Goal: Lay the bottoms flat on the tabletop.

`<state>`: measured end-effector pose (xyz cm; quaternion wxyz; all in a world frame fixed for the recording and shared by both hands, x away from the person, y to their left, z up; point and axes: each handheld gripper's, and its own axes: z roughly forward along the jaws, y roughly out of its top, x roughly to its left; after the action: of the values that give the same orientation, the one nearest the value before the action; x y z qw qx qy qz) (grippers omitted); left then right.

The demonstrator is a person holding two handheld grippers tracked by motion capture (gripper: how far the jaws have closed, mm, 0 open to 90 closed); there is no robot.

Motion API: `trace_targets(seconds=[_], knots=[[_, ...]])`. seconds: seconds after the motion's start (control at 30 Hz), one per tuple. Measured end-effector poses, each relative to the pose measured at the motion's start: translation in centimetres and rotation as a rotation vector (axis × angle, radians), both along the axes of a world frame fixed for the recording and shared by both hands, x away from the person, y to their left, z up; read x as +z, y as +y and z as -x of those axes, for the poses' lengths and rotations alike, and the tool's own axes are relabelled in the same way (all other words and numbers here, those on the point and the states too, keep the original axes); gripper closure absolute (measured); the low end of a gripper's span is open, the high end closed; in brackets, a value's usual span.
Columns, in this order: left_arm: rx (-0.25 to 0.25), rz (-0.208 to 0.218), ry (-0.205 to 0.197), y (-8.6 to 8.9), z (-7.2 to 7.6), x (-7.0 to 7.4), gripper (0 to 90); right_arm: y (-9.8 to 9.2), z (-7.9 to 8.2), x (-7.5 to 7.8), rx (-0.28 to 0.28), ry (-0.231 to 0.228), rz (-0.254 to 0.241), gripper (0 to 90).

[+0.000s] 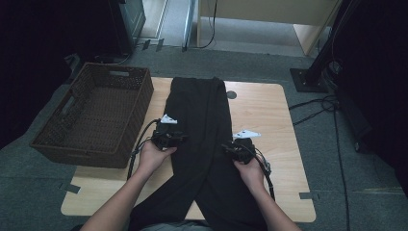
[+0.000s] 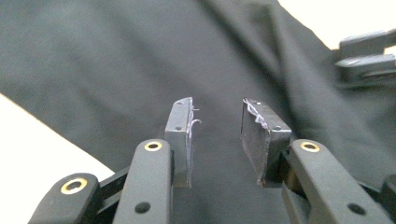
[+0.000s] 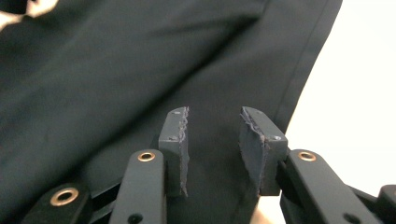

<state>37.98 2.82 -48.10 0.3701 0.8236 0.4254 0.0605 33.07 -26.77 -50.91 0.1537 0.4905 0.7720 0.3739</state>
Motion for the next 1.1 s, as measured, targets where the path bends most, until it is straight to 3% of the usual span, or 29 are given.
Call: trace_targets(seconds=[0.1, 0.17, 0.37, 0.53, 0.67, 0.77, 0.8, 0.9, 1.1], knots=[[0.025, -0.027, -0.001, 0.2, -1.1, -1.2, 63.9, 0.7, -0.5, 0.8, -0.010, -0.038, -0.015, 58.9], [0.047, -0.028, 0.016, 0.1, -1.7, -1.7, 63.6, 1.4, -1.2, 1.3, -0.007, -0.020, -0.042, 54.6], [0.057, -0.028, -0.006, -0.5, -2.2, -2.4, 62.3, 4.2, -2.2, 1.6, -0.008, -0.049, -0.061, 39.2], [0.054, -0.061, -0.037, -0.6, -2.1, -2.5, 66.0, 6.2, -2.4, 0.6, -0.006, -0.004, -0.086, 39.9], [0.072, -0.055, -0.043, -0.5, -2.3, -2.6, 66.4, 6.7, -2.6, -0.3, 0.001, 0.030, -0.035, 49.9], [0.083, -0.060, -0.054, -0.4, -2.4, -2.7, 69.3, 6.6, -2.5, -0.2, 0.057, 0.025, 0.013, 76.4], [0.089, -0.055, -0.054, -0.3, -2.5, -2.7, 70.8, 6.4, -2.6, 0.0, 0.084, 0.057, 0.024, 86.0], [0.105, -0.040, -0.051, 0.0, -2.8, -2.8, 72.3, 6.1, -2.7, 0.3, 0.093, 0.062, 0.035, 86.7], [0.105, -0.107, -0.075, -0.3, -3.0, -2.6, 75.6, 4.0, -2.7, 2.1, 0.069, 0.037, -0.002, 87.7]])
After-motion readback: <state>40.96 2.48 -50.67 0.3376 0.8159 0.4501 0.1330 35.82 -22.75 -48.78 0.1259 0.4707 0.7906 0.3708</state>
